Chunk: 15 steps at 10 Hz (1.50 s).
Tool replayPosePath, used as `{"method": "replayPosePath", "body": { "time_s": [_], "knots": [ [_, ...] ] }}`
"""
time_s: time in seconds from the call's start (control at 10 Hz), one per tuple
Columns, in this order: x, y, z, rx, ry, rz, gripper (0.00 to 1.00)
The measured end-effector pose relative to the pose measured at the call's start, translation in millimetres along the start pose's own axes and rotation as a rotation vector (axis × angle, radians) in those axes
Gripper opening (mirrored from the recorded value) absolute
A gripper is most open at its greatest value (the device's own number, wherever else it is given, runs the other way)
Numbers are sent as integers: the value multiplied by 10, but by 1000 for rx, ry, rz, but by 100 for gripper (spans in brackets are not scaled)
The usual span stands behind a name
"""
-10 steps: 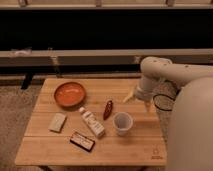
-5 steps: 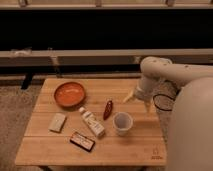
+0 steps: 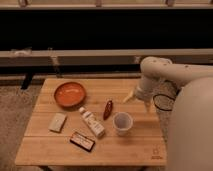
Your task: Place the ceramic cup in the ceramic bowl
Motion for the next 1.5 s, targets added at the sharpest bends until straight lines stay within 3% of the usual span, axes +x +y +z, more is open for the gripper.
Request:
{"method": "replayPosePath", "body": {
  "time_s": [1.0,1.2,1.5],
  "knots": [
    [-2,-4,1,1,-1,0,80],
    [85,-55,-27,-4,-36,-35,80],
    [503,-163,-7,-12,-113,-103,80]
  ]
}}
